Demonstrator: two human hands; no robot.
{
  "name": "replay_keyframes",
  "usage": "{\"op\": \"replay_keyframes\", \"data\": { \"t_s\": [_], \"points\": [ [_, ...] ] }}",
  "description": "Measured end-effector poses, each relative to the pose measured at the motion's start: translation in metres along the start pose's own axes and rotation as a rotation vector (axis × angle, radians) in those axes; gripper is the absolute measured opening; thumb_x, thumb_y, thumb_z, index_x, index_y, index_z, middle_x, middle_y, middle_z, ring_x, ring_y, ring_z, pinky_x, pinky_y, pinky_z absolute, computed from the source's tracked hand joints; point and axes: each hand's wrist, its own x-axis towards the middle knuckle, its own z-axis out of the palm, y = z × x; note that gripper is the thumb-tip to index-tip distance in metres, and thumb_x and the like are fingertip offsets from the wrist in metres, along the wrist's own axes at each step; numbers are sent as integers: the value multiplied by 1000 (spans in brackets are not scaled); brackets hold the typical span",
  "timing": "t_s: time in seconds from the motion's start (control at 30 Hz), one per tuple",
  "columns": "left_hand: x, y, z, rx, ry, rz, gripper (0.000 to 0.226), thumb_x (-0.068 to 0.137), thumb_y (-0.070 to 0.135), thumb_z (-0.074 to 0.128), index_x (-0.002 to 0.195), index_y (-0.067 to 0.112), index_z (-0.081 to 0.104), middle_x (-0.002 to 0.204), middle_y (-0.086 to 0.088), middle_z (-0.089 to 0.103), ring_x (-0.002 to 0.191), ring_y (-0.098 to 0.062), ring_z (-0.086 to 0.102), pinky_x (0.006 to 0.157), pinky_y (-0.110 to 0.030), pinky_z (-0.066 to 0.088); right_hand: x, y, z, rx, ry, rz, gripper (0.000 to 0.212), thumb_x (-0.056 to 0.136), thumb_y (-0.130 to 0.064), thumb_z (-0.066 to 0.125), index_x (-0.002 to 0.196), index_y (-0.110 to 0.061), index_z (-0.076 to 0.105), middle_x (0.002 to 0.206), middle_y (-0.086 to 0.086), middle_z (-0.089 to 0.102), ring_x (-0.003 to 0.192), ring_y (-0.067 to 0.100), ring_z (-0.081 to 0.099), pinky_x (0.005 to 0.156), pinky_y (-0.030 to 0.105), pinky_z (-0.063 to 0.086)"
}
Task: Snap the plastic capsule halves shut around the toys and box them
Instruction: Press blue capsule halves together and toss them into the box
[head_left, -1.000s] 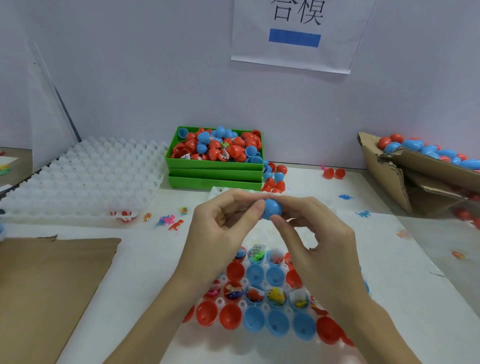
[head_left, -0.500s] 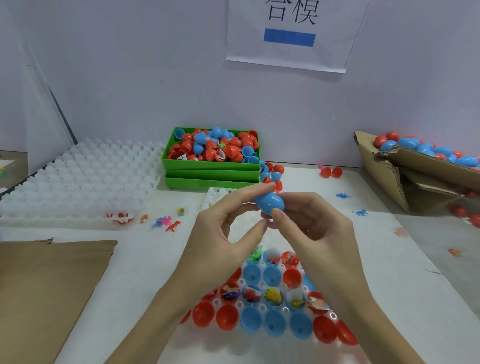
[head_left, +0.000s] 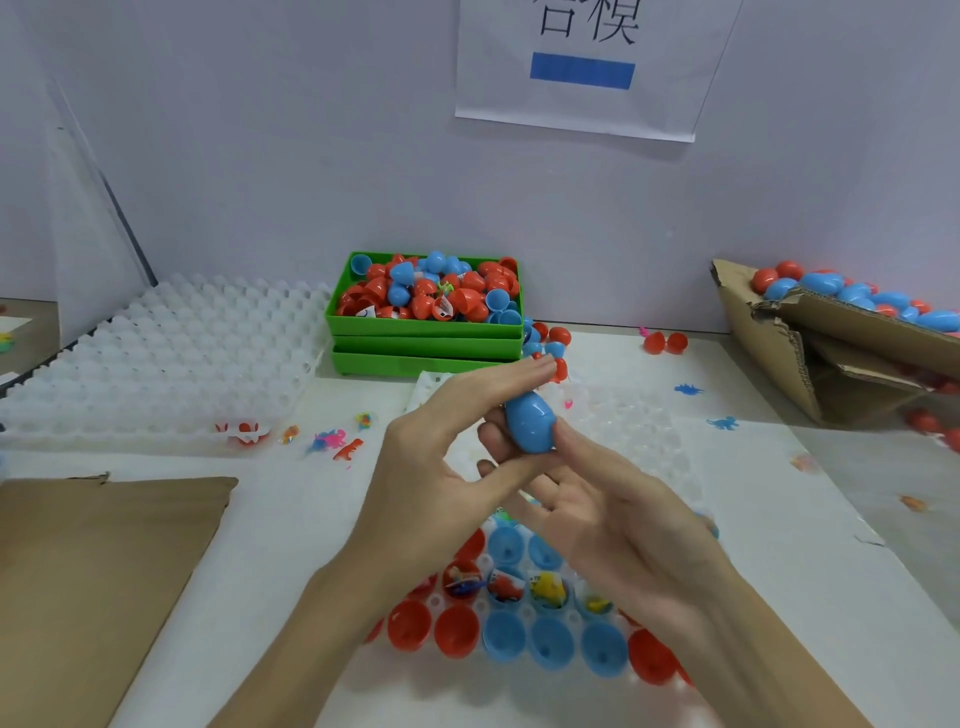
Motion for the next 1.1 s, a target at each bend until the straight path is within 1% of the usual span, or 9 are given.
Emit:
{"op": "replay_keyframes", "data": {
  "t_s": [0.1, 0.23, 0.4, 0.6, 0.77, 0.83, 0.93, 1.0, 1.1],
  "points": [
    [-1, 2, -1, -99, -61, -63, 58, 86, 19, 85, 140, 21, 64, 137, 14, 68, 136, -17, 58, 111, -36, 50, 0, 4, 1, 235, -16, 66, 48, 96, -24, 75, 135, 2, 64, 126, 15, 70, 122, 25, 67, 104, 38, 52],
    [-3, 5, 7, -127, -2, -58, 38, 91, 29, 74, 127, 15, 71, 125, 7, 74, 126, -20, 65, 105, -32, 53, -1, 8, 1, 275, -25, 83, 46, 94, -26, 77, 131, 0, 68, 122, 13, 70, 118, 23, 68, 104, 37, 53],
    [-2, 8, 11, 52, 32, 59, 35, 95, 26, 68, 122, 5, 71, 122, -1, 74, 119, -16, 68, 99, -25, 52, 0, 9, -1, 203, -13, 28, 40, 93, -28, 76, 123, -1, 72, 116, 11, 70, 112, 22, 69, 105, 38, 52],
    [-4, 9, 11, 68, 46, 115, 33, 96, 21, 69, 123, 2, 71, 122, -3, 73, 120, -18, 68, 100, -31, 54, 0, 8, 1, 60, -26, -47, 38, 95, -33, 72, 119, -4, 74, 114, 8, 72, 112, 22, 70, 107, 36, 50],
    [-3, 4, 13, -73, -14, -34, 36, 100, 25, 63, 134, 13, 65, 136, 7, 68, 134, -18, 60, 111, -41, 51, 3, 8, 2, 23, 57, -118, 47, 85, -35, 82, 119, -4, 75, 119, 12, 74, 117, 24, 70, 99, 32, 55],
    [-3, 3, 14, -209, -82, -134, 39, 106, 23, 55, 144, 18, 58, 145, 10, 62, 141, -16, 53, 114, -37, 47, 3, 8, 2, -185, 177, -237, 48, 84, -35, 84, 120, -5, 74, 120, 14, 74, 116, 27, 71, 94, 30, 57],
    [-2, 2, 16, -362, -95, -259, 40, 109, 30, 44, 148, 24, 54, 144, 12, 63, 139, -11, 54, 111, -25, 47, 0, 5, 2, -890, 372, -555, 37, 87, -32, 80, 120, -18, 71, 108, -3, 77, 101, 18, 75, 87, 20, 57],
    [-1, -1, 14, -370, -36, -342, 38, 105, 40, 50, 136, 23, 64, 129, 7, 72, 127, -16, 65, 107, -32, 53, -1, 5, -1, -1289, 430, -710, 49, 84, -36, 80, 129, -19, 67, 104, -10, 73, 94, 11, 71, 85, 14, 55],
    [0, -7, 11, -365, -1, -420, 24, 99, 36, 67, 112, 18, 77, 106, -3, 78, 105, -21, 74, 91, -34, 60, 0, 8, -8, -1651, 433, -836, 52, 87, -39, 76, 129, -10, 68, 104, -3, 65, 85, 6, 58, 83, 13, 50]
  ]
}}
